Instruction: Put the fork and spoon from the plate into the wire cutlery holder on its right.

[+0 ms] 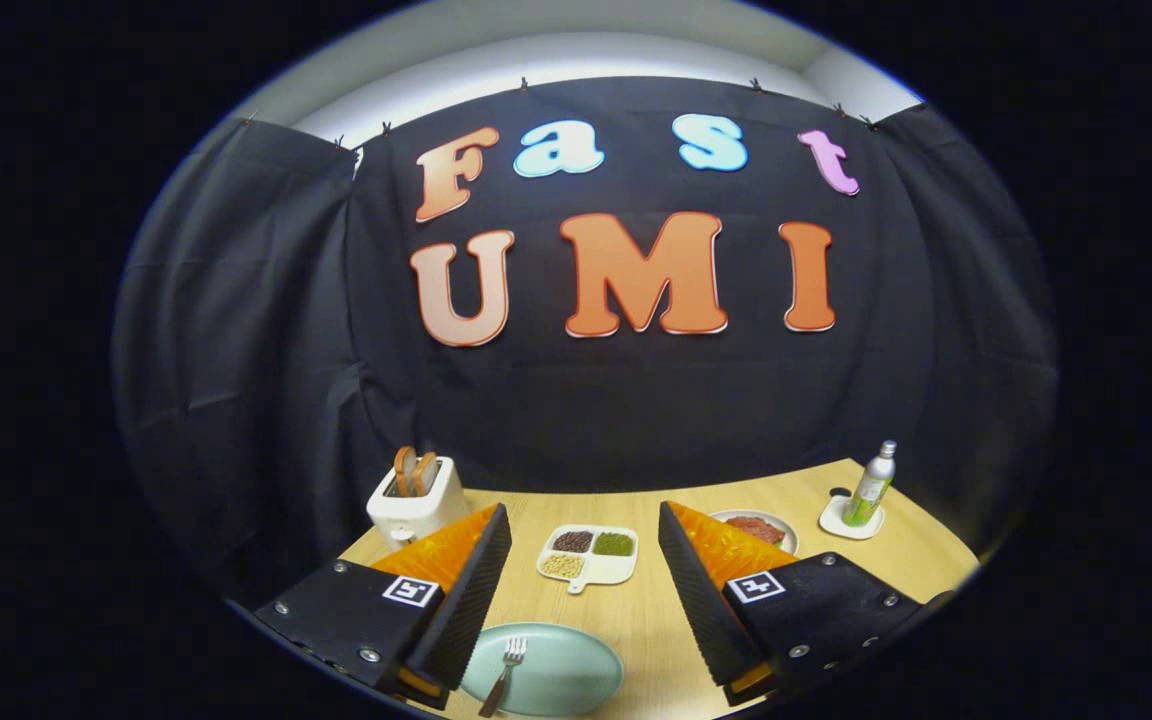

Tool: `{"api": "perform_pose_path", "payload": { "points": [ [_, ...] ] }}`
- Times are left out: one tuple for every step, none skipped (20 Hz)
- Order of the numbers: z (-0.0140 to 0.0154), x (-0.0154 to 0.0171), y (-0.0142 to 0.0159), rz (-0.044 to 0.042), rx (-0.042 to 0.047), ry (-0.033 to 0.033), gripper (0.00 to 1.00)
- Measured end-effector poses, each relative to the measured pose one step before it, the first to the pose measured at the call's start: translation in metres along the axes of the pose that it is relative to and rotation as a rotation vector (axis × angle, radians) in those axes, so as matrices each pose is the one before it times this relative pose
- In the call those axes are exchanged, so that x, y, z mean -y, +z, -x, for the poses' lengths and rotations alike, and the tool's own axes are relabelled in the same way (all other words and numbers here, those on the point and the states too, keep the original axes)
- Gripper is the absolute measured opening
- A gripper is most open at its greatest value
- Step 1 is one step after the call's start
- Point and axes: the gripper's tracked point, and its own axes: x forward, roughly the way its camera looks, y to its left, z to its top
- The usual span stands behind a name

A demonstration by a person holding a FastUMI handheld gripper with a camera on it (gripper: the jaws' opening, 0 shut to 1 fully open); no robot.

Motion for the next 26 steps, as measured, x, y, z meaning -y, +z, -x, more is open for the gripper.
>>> {"api": "perform_pose_path", "payload": {
  "points": [
    [-0.00346, -0.01180, -0.01050, 0.00452, -0.02425, 0.01524, 0.89],
    [-0.00299, -0.00952, -0.00984, 0.00553, -0.02561, 0.01182, 0.89],
    [-0.00552, -0.00986, -0.01124, 0.00270, -0.03023, 0.01391, 0.89],
    [-0.00490, -0.00915, -0.01463, -0.01403, -0.05112, 0.01599, 0.89],
    [-0.00559, -0.00814, -0.01609, -0.01423, -0.05855, 0.02120, 0.89],
    [-0.00333, -0.00818, -0.01255, -0.00972, -0.05471, 0.01057, 0.89],
    [-0.00613, -0.00383, -0.01471, -0.00201, -0.05194, 0.00448, 0.89],
    [-0.00605, 0.00003, -0.01208, 0.00496, -0.04500, -0.00759, 0.90],
    [-0.00650, -0.00031, -0.01192, 0.00743, -0.04661, -0.00357, 0.90],
    [-0.00573, -0.00102, -0.01346, 0.00591, -0.05043, -0.00274, 0.89],
    [-0.00412, -0.00109, -0.01591, 0.00060, -0.06131, 0.00062, 0.89],
    [-0.00670, -0.00211, -0.01465, -0.00322, -0.05947, -0.00337, 0.89],
    [-0.00448, 0.00066, -0.01551, -0.00543, -0.05998, -0.00343, 0.89],
    [-0.00513, 0.00125, -0.01519, -0.00335, -0.06359, -0.00491, 0.89],
    [-0.00555, -0.00099, -0.01148, -0.00609, -0.04104, -0.00267, 0.89],
    [-0.00371, 0.00238, -0.00996, 0.00283, -0.04894, -0.00580, 0.89],
    [-0.00552, 0.00024, -0.00954, 0.00201, -0.03803, 0.00114, 0.89],
    [-0.00844, 0.00022, -0.00886, 0.00521, -0.03924, -0.00607, 0.89],
    [-0.00480, -0.00034, -0.00693, 0.00321, -0.03234, -0.00115, 0.88],
    [-0.00696, -0.00103, -0.00682, 0.00484, -0.03504, -0.00288, 0.87],
    [-0.00340, -0.00081, -0.00639, 0.00070, -0.03153, 0.00159, 0.87],
    [-0.00398, 0.00032, -0.00597, 0.00214, -0.03771, -0.00650, 0.85],
    [-0.00347, 0.00039, -0.00424, 0.00668, -0.02807, -0.00495, 0.85],
    [-0.00359, 0.00025, -0.00418, 0.00955, -0.02195, -0.01028, 0.84],
    [-0.00261, -0.00124, -0.00159, 0.00701, -0.01452, -0.00029, 0.83],
    [-0.00257, -0.00129, -0.00183, 0.00604, -0.01117, -0.00289, 0.81]
  ]
}}
